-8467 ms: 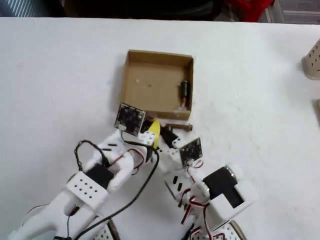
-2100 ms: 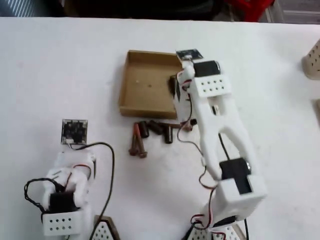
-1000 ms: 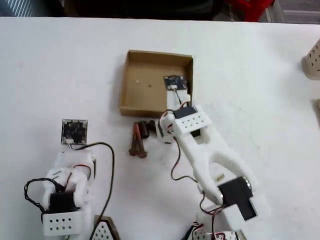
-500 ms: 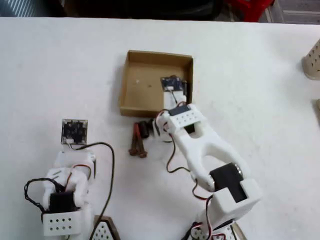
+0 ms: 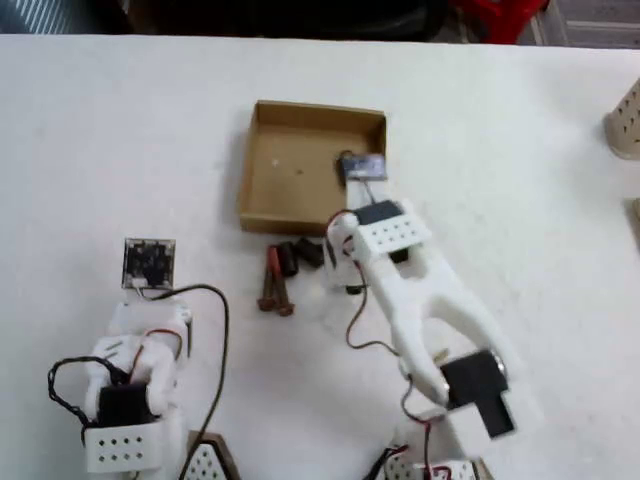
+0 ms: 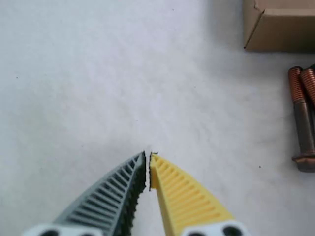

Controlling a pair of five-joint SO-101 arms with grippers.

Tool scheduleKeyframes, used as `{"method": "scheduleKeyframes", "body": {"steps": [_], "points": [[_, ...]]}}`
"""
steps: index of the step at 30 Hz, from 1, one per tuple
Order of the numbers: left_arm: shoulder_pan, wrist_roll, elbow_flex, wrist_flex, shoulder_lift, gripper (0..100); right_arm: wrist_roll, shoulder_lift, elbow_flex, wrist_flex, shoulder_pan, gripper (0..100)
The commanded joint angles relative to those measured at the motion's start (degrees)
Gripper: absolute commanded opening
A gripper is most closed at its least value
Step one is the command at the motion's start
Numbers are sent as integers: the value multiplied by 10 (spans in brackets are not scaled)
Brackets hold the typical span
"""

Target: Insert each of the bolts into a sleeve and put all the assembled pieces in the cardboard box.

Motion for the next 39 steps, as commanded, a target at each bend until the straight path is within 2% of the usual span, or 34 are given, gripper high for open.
{"method": "scheduleKeyframes", "body": {"steps": [1,7,13,20,25,29,32,36,39], "points": [[-8,-6,-1,2,-3,42,-1,-97,18,31,37,17],[-8,-6,-1,2,-3,45,1,-235,135,27,98,20],[-8,-2,-1,-4,-6,46,134,-337,252,-50,170,18],[-4,0,-4,-21,-6,46,149,-362,311,-100,264,17],[-2,41,-47,-40,-3,46,162,-362,335,-103,275,17],[59,44,-100,-32,7,43,197,-362,345,-103,276,17],[87,48,-155,-37,72,43,201,-362,349,-104,276,17],[102,49,-253,-57,221,42,201,-361,352,-112,276,17],[153,49,-317,-59,327,44,201,-361,361,-131,276,17]]}}
